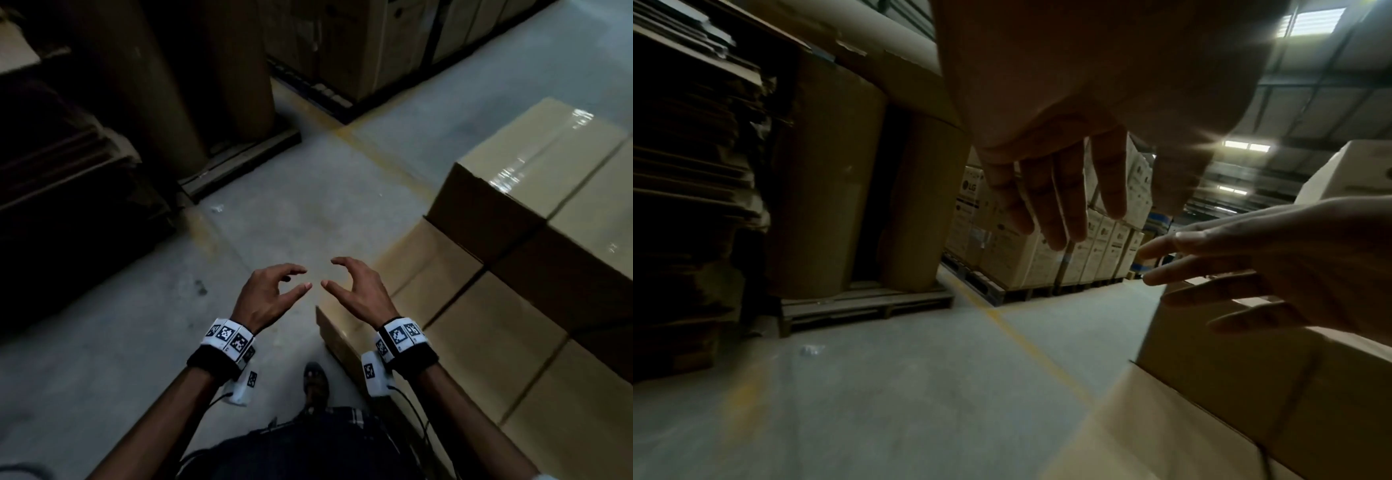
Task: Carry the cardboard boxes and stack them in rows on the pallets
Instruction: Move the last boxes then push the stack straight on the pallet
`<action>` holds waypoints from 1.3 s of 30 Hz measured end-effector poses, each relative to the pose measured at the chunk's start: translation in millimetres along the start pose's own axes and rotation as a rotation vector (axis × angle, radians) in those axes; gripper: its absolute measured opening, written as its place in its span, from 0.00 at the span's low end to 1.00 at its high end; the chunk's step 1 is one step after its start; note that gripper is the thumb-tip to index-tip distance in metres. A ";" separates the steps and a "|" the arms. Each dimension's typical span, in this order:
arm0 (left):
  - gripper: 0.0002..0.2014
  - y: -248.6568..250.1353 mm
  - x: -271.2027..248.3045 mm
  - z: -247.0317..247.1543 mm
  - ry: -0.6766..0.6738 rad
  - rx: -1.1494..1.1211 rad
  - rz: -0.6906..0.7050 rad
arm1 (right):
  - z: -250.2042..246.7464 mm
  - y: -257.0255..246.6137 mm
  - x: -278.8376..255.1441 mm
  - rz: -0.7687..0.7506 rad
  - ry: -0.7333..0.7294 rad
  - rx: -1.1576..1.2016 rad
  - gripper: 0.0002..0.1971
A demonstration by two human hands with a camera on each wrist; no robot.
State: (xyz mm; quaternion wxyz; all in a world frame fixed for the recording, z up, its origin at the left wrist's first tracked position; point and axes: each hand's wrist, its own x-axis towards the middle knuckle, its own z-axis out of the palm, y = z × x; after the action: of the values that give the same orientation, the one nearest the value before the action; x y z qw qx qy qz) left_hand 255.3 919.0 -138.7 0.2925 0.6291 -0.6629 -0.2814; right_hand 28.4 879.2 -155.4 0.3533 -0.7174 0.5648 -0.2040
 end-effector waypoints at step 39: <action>0.24 -98.3 957.6 -24.1 -0.571 0.035 0.389 | -149.9 62.9 781.7 0.470 0.537 0.094 0.27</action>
State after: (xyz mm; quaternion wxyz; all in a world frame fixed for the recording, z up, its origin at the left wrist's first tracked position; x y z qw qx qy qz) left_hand 303.2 -42.4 -163.0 0.1326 0.3917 -0.8303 -0.3736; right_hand 100.9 84.7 -185.0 0.2622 -0.4715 0.7770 -0.3243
